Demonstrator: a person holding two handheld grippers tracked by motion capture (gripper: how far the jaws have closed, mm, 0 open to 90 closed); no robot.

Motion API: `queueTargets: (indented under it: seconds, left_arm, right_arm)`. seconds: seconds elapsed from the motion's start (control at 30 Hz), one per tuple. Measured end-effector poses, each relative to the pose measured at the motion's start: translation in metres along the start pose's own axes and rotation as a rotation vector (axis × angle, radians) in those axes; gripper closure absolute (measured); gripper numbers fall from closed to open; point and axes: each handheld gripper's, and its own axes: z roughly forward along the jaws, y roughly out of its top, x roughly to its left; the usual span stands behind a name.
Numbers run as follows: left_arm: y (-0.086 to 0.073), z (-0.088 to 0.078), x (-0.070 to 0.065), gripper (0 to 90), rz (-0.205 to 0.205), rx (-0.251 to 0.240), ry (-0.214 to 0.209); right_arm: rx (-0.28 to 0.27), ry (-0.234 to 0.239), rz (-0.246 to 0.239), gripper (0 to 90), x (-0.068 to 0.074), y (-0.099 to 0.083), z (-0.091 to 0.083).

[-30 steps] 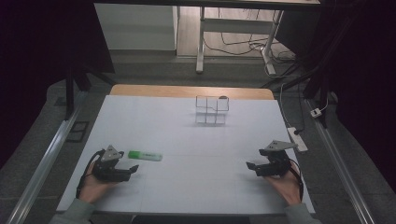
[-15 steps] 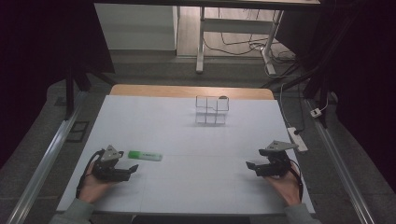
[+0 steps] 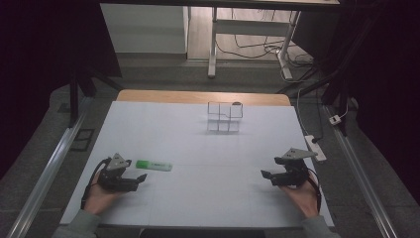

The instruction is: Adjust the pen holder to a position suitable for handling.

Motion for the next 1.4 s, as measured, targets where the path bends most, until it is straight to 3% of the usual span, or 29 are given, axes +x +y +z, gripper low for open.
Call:
queueTargets:
  seconds: [0.3,0.57,1.03,1.17,1.4]
  left_arm:
    - [0.001,-0.002,-0.002,19.3,0.007,-0.004,0.004]
    - [0.001,-0.002,-0.002,19.3,0.007,-0.004,0.004]
    - [0.001,-0.001,-0.001,19.3,0.006,-0.003,0.005]
    - [0.004,-0.002,0.001,19.6,0.02,0.002,0.009]
    - [0.02,-0.009,0.007,21.0,0.089,0.017,0.007]
  right_arm:
    - [-0.022,-0.003,-0.003,22.0,0.001,0.006,0.0]
    - [0.008,-0.007,-0.019,22.4,0.005,0.015,0.01]
    - [0.006,0.014,-0.039,22.7,0.012,0.022,0.015]
    - [0.005,0.016,-0.038,22.7,0.012,0.022,0.015]
    - [-0.006,0.016,-0.037,22.7,0.011,0.021,0.011]
